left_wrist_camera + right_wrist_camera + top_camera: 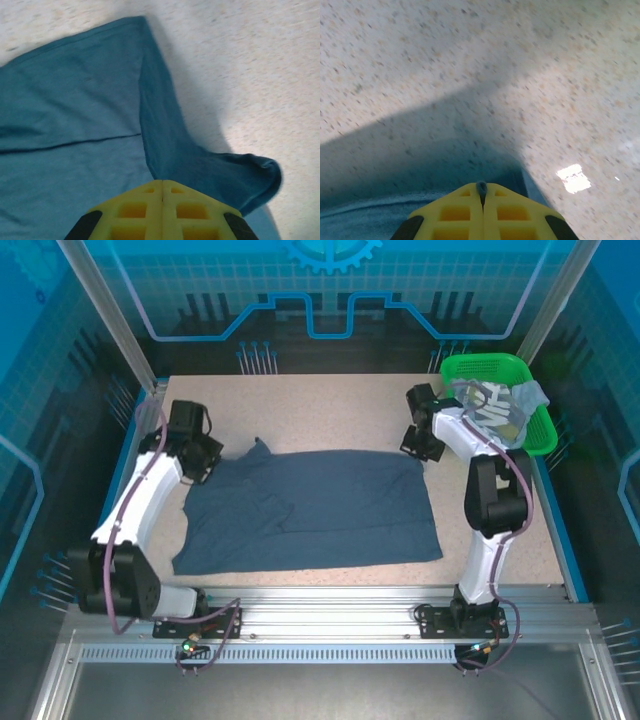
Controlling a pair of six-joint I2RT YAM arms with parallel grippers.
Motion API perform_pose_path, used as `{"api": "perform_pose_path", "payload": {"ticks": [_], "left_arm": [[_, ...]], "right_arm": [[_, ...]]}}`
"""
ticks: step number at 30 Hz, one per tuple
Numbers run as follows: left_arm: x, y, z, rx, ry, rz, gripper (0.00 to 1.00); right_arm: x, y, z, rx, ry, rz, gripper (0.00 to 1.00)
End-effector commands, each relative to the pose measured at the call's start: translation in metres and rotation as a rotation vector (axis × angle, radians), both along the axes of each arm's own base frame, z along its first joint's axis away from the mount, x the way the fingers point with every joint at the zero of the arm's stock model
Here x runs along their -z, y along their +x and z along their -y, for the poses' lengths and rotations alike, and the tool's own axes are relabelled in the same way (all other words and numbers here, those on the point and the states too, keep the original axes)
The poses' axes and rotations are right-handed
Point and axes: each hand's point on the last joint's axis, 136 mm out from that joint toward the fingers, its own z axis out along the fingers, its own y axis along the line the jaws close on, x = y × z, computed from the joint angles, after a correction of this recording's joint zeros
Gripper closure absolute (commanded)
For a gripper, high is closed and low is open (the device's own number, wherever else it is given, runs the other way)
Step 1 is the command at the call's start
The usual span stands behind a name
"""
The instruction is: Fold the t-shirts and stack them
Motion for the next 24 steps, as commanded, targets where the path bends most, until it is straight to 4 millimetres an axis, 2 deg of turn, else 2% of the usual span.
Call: {"api": "perform_pose_path", "payload": {"ticks": [1, 7, 11, 17, 24], "left_arm": [[0.007, -0.044, -0.01, -0.032, 0.036, -0.058, 1.0], [0.018, -0.101, -0.015, -0.068, 0.05, -0.1, 1.0], [0.021, -0.136, -0.023, -0.107, 0.083, -0.134, 1.0], [0.025, -0.164, -0.026, -0.139, 0.086, -0.156, 1.0], [0.018, -0.174, -0.023, -0.137, 0.071, -0.162, 1.0]], "right_arm": [[-0.01, -0.027, 0.004, -0.013, -0.034, 0.004, 1.0], [0.01, -0.072, 0.006, -0.039, -0.03, -0.056, 1.0], [0.017, -0.09, 0.007, -0.052, -0.044, -0.074, 1.0], [0.019, -0.098, 0.012, -0.062, -0.087, -0.083, 1.0], [0.003, -0.102, 0.022, -0.073, -0.152, -0.068, 1.0]]}}
